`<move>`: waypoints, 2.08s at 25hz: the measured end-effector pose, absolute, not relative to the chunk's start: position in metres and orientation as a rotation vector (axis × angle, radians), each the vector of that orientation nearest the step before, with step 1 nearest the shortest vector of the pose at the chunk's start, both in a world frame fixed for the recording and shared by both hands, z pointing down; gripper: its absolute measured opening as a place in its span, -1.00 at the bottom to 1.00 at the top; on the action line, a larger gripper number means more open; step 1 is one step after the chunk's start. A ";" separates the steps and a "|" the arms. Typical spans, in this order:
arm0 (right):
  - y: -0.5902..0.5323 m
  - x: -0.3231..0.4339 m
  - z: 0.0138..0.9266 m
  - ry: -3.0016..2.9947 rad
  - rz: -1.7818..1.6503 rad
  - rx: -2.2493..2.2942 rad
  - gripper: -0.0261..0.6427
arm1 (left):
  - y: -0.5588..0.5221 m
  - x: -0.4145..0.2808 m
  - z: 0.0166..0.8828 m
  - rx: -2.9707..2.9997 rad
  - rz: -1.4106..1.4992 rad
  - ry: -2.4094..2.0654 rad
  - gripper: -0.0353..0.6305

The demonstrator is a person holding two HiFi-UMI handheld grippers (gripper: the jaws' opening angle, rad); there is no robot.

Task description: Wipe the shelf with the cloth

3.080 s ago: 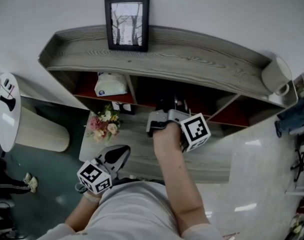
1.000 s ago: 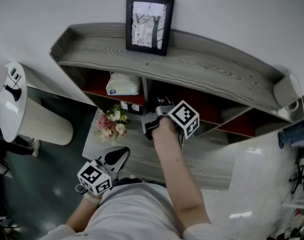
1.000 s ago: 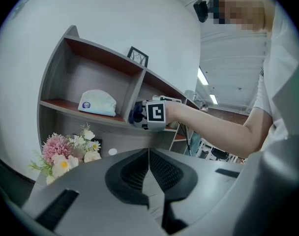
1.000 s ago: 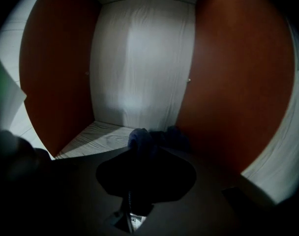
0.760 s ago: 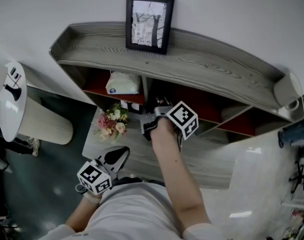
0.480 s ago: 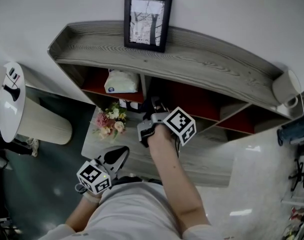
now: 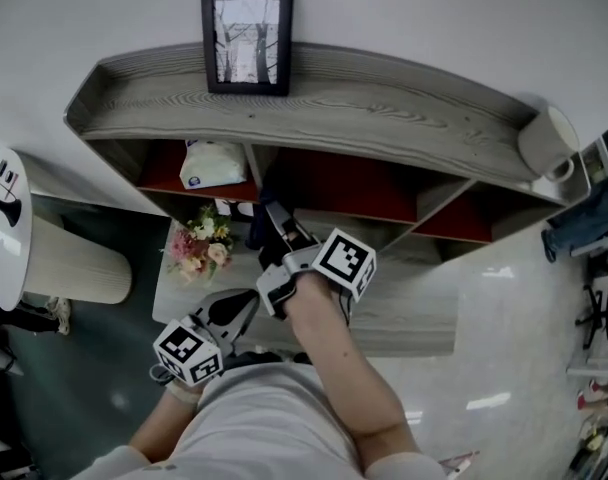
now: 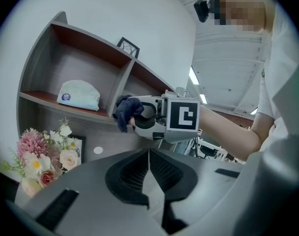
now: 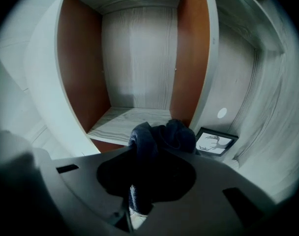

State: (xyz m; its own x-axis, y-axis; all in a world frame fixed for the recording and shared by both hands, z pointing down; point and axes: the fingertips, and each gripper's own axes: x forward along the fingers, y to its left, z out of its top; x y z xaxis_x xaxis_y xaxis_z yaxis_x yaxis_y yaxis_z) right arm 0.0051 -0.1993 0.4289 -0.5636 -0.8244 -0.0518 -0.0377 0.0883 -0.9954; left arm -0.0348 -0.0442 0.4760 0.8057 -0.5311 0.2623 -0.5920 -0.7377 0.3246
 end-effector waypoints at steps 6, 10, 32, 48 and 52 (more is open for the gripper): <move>-0.170 0.040 0.415 1.971 -1.323 -1.068 -0.71 | -0.053 -0.012 0.474 2.650 0.209 -0.731 -0.84; -0.148 0.069 0.415 2.138 -1.100 -1.236 -0.71 | -0.062 0.002 0.470 2.677 0.209 -0.660 -0.84; -0.032 0.159 0.453 2.495 -0.330 -2.003 -0.71 | -0.061 0.073 0.456 2.793 0.186 -0.311 -0.84; -0.019 0.176 0.453 2.384 -0.342 -2.051 -0.71 | -0.049 0.079 0.455 2.806 0.189 -0.272 -0.84; -0.020 0.175 0.454 2.379 -0.354 -2.034 -0.71 | -0.049 0.076 0.455 2.808 0.191 -0.289 -0.84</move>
